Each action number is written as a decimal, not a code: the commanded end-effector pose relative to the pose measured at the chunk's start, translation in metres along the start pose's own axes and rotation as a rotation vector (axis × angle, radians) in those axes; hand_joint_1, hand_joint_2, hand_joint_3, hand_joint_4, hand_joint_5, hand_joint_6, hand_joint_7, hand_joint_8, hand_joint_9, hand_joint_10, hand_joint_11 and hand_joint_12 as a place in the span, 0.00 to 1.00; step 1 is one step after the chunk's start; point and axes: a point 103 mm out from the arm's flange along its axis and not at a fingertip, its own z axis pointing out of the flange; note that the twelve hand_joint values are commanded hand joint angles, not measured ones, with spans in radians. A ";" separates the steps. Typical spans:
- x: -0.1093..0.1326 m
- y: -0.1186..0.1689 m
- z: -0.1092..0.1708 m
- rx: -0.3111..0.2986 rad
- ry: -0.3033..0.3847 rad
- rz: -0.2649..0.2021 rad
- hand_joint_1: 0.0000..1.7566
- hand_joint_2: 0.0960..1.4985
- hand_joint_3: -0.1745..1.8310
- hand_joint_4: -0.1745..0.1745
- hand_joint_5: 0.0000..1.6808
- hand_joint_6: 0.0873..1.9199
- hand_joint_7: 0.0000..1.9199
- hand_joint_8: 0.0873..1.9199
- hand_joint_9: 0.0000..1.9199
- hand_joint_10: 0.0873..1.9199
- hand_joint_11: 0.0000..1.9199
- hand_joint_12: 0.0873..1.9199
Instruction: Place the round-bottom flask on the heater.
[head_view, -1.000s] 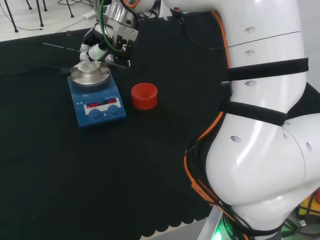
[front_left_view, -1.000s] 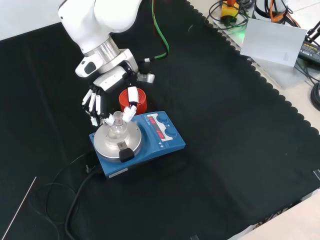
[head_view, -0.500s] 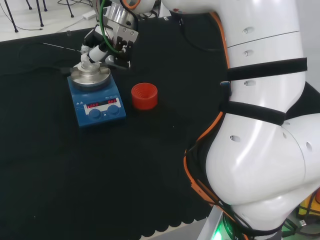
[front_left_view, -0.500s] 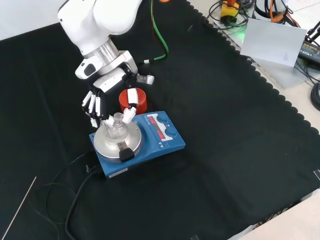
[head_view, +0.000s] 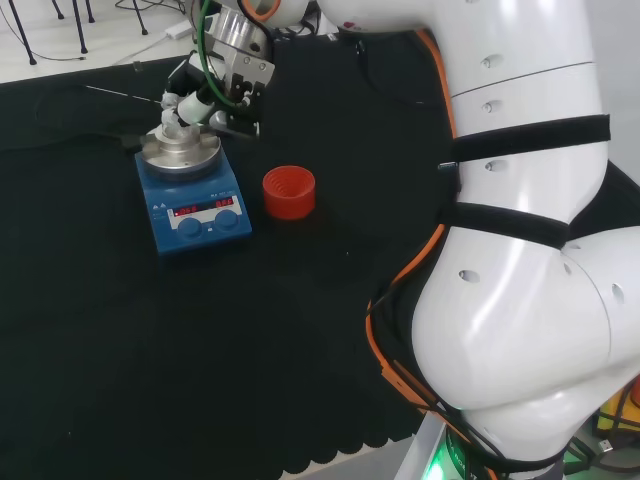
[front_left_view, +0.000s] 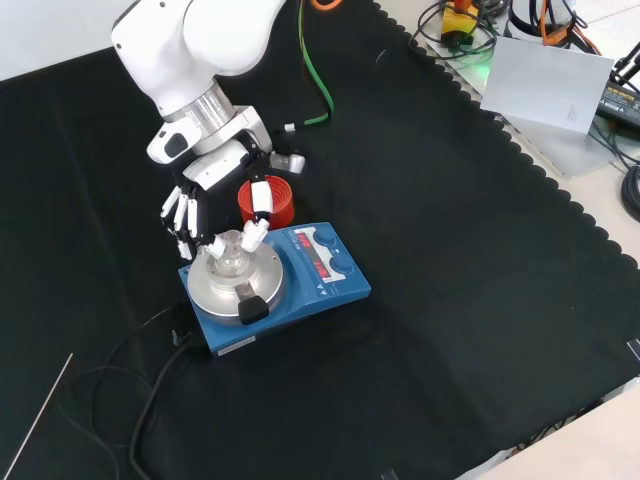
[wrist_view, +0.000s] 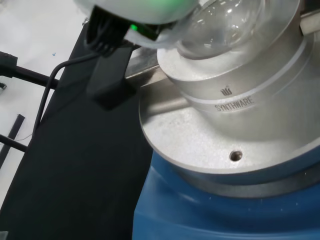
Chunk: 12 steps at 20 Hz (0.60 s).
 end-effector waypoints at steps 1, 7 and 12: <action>-0.005 0.004 0.001 0.002 0.056 -0.009 0.62 0.39 0.53 0.95 0.65 0.55 0.31 0.25 0.39 0.22 0.17 0.66; -0.008 0.015 0.012 -0.009 0.077 -0.009 0.62 0.39 0.53 0.96 0.65 0.55 0.31 0.25 0.39 0.22 0.17 0.66; -0.019 0.011 0.002 0.008 0.140 -0.021 0.61 0.47 0.44 0.85 0.61 0.56 0.29 0.26 0.37 0.23 0.15 0.67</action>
